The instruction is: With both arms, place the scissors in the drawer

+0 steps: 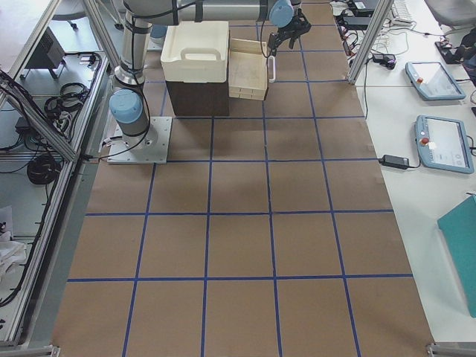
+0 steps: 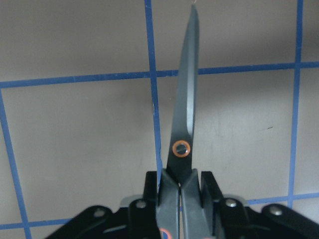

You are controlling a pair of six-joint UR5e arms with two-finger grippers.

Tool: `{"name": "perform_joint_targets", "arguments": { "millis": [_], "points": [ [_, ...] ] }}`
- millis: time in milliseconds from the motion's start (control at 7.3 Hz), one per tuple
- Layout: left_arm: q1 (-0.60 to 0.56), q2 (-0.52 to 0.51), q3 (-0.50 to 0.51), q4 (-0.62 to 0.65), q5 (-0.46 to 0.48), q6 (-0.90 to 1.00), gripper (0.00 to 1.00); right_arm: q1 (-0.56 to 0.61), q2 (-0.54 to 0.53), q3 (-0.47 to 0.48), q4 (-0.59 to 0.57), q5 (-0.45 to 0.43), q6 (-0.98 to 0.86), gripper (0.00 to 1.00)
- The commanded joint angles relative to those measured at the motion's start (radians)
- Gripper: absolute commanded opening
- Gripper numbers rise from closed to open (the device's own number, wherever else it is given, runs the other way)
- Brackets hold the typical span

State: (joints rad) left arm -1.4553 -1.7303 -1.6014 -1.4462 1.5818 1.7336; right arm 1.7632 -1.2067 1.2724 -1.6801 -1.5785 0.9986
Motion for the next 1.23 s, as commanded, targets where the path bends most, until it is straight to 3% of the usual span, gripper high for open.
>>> {"name": "perform_joint_targets", "arguments": {
  "millis": [0,411,685,1096],
  "points": [
    [-0.028,0.017,0.0,-0.008,-0.005,-0.047,0.0,-0.056,-0.074,0.036,0.002,-0.005,-0.361,1.0],
    [-0.193,0.034,0.008,-0.023,-0.008,-0.277,0.0,-0.122,-0.158,0.077,0.025,0.012,-0.821,1.0],
    [-0.322,0.02,0.006,-0.008,0.004,-0.38,0.0,-0.14,-0.206,0.081,0.036,0.087,-0.94,1.0],
    [-0.411,-0.031,0.017,0.064,-0.022,-0.451,0.0,-0.154,-0.221,0.081,0.06,0.077,-1.0,1.0]
  ]
}}
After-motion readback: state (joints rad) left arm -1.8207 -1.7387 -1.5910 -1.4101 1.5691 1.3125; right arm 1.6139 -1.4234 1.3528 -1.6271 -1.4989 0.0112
